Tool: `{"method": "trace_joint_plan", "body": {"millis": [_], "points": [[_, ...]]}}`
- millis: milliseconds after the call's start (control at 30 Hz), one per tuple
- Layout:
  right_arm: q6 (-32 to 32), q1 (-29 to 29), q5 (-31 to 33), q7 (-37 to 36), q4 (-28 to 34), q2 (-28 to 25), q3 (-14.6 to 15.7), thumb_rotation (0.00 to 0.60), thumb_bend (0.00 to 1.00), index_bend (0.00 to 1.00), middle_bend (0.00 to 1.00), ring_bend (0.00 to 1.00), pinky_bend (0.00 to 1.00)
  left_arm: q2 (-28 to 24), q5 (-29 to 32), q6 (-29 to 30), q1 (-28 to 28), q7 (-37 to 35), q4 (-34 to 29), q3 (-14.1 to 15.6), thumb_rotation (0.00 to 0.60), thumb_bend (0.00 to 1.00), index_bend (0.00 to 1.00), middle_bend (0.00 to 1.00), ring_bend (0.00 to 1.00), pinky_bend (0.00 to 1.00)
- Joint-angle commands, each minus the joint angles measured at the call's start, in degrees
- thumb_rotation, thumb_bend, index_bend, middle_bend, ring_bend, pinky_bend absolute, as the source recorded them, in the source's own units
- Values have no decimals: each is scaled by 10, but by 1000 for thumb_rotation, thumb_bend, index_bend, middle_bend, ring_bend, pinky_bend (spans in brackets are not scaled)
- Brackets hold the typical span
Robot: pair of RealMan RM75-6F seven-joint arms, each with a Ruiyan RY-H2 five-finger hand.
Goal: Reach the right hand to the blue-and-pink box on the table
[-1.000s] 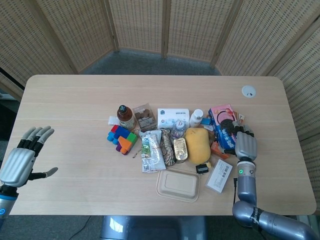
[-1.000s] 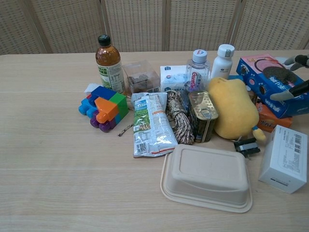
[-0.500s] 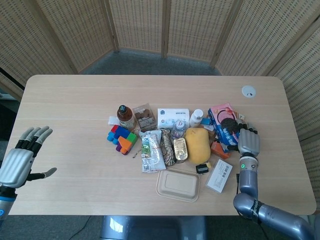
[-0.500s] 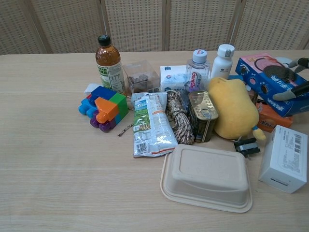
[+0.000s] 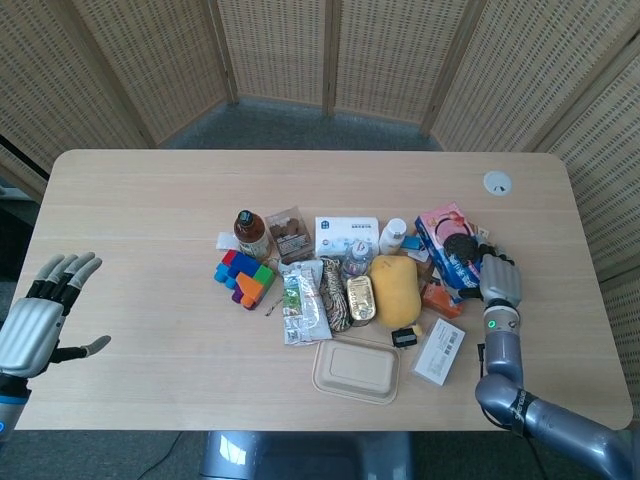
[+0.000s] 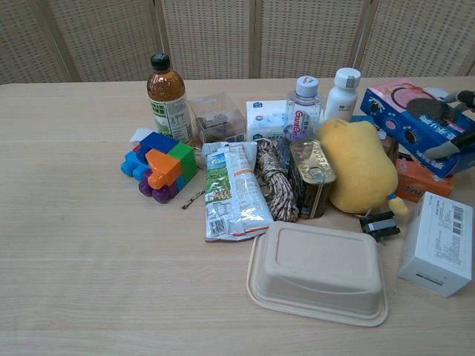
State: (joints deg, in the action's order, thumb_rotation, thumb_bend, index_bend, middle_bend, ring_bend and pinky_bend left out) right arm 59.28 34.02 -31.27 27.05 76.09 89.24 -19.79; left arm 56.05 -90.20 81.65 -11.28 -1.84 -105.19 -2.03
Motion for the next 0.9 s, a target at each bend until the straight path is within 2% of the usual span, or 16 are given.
{"method": "trace_joint_plan", "body": {"millis": [33,100,233,500,900], "points": [[7,-8,-24,-32,0,-5,-6,600,1,0,0,458,608,0,0,-1,-1,1,0,-1,600,131,0,0,0,0],[11,-12,-33,-46,2,-8,-8,600,1,0,0,603,673,1,0,-2,-2,2,-1,-1,600,131,0,0,0,0],[20,-20,-48,-70,13,-20,-14,600,2,0,0,655,686,2,2,-6,-4,5,-1,-2,600,132,0,0,0,0],[42,-37,-74,-108,63,-62,-31,600,1,0,0,662,685,2,5,-9,-6,9,-2,-3,600,130,0,0,0,0],[75,-63,-117,-188,196,-156,-88,600,3,0,0,662,685,1,0,-4,-1,13,-7,1,600,132,0,0,0,0]]}}
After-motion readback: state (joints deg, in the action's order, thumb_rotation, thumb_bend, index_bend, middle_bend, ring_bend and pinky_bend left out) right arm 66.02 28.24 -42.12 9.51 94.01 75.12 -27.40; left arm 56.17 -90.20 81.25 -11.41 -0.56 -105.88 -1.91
